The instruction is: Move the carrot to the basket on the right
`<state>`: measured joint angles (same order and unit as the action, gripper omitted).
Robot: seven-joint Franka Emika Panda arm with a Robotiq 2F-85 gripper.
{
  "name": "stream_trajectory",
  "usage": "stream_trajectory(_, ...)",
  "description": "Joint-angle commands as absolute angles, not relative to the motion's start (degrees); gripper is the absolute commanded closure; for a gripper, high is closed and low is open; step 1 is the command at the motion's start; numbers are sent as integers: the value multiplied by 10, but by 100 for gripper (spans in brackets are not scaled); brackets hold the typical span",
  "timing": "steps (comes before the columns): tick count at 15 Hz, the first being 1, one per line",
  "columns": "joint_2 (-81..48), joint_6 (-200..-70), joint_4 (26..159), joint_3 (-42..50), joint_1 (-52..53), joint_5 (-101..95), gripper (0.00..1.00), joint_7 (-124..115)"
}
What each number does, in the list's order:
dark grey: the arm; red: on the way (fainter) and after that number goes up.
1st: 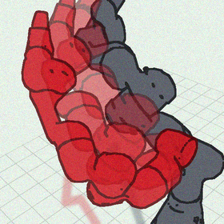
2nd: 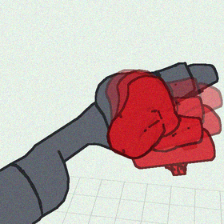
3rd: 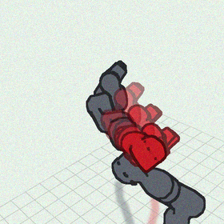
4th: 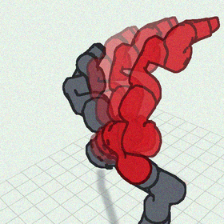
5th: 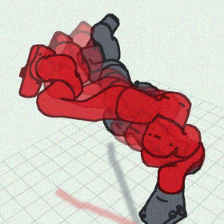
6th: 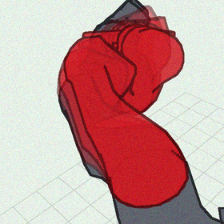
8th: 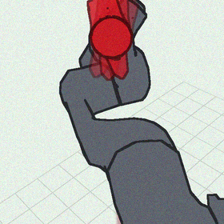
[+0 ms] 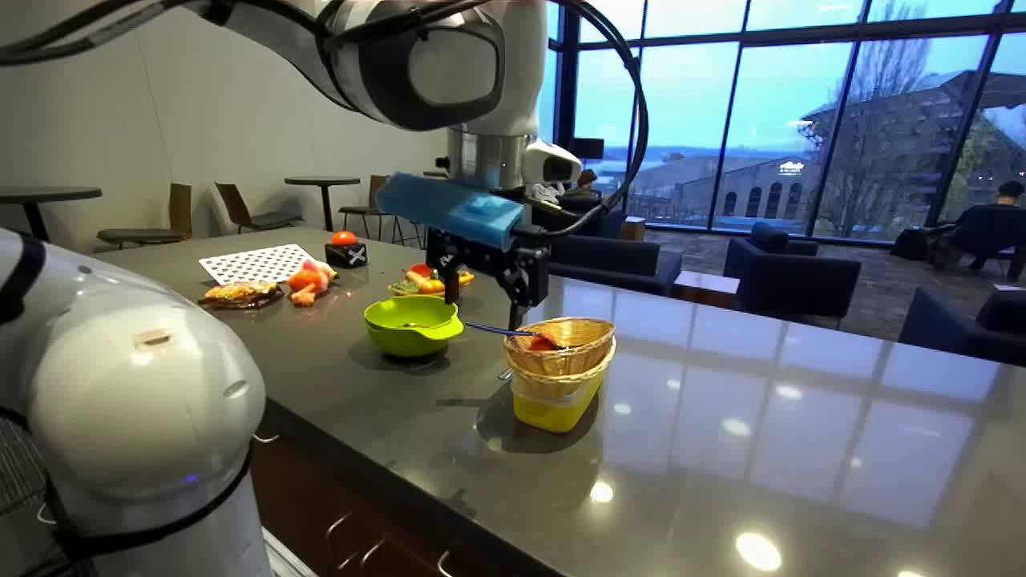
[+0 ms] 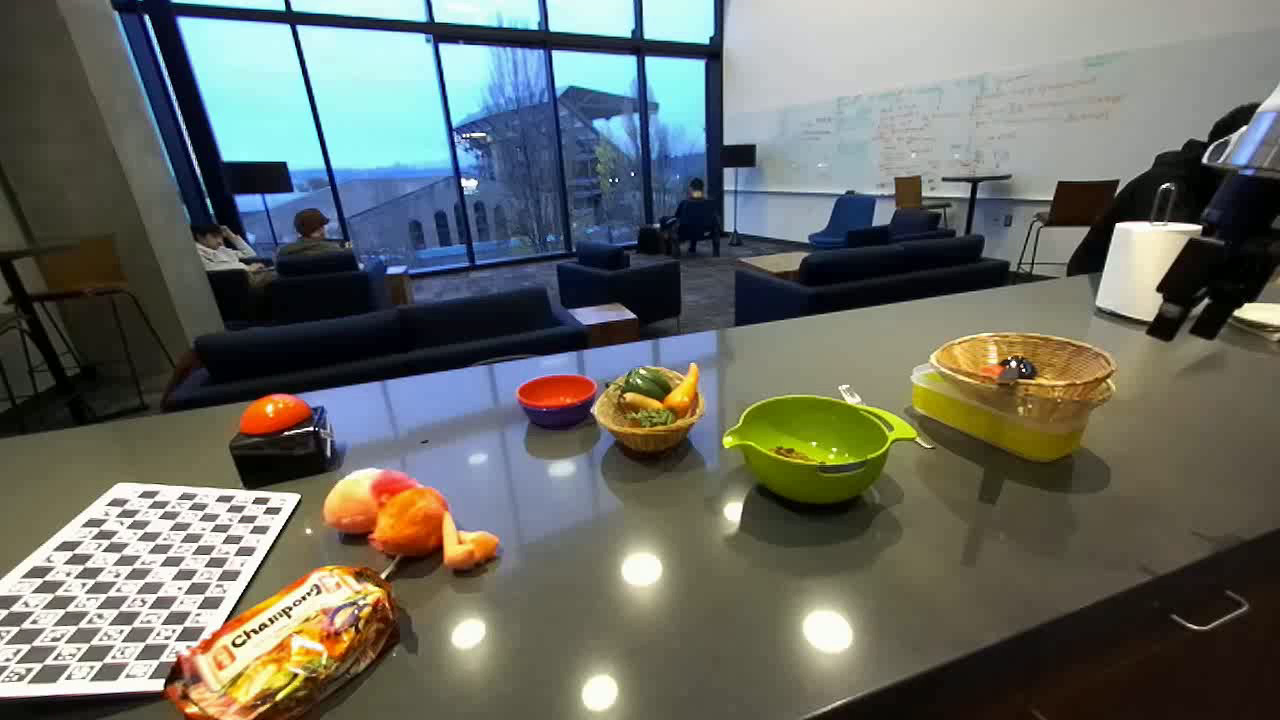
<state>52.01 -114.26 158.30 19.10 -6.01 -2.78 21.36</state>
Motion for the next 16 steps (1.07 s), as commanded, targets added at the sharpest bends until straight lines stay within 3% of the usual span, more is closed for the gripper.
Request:
stream_trajectory(1,519,-1142,1582,187,-64,-24,0,217)
stream_trajectory(9,519,-1142,1582,187,-64,-24,0,217)
stream_trajectory(16,496,-1180,1576,175,-2,8,0,244)
